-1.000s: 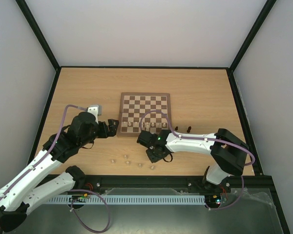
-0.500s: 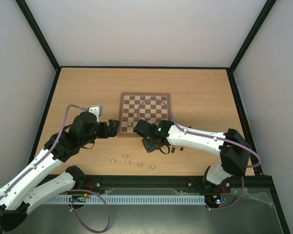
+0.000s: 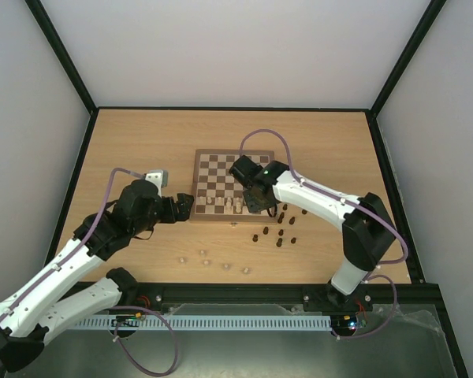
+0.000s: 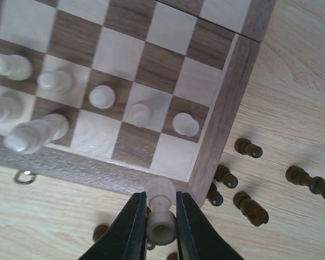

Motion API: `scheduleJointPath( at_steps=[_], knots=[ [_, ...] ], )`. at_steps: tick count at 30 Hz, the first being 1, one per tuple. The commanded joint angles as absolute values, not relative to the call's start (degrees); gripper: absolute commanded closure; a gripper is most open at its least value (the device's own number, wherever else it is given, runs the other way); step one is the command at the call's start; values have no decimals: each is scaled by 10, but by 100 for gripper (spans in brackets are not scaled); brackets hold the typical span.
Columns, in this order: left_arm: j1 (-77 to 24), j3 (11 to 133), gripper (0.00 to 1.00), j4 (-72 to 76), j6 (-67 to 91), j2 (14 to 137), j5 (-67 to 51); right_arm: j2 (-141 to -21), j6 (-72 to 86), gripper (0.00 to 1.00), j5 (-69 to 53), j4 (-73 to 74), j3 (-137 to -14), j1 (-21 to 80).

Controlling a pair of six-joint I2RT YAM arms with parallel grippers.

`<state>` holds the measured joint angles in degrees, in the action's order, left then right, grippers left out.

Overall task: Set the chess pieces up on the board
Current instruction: Place the chess piece on the chessboard.

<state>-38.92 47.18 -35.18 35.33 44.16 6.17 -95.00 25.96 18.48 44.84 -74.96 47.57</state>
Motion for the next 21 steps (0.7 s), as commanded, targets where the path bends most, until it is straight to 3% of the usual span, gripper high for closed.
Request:
scheduleJointPath(
  at_steps=[1, 21],
  knots=[
    [-385, 479, 1, -343, 342, 447, 69, -973, 238, 87, 191, 475, -755, 456],
    [-378, 474, 0, -342, 340, 452, 69, -1024, 226, 87, 173, 424, -715, 426]
  ],
)
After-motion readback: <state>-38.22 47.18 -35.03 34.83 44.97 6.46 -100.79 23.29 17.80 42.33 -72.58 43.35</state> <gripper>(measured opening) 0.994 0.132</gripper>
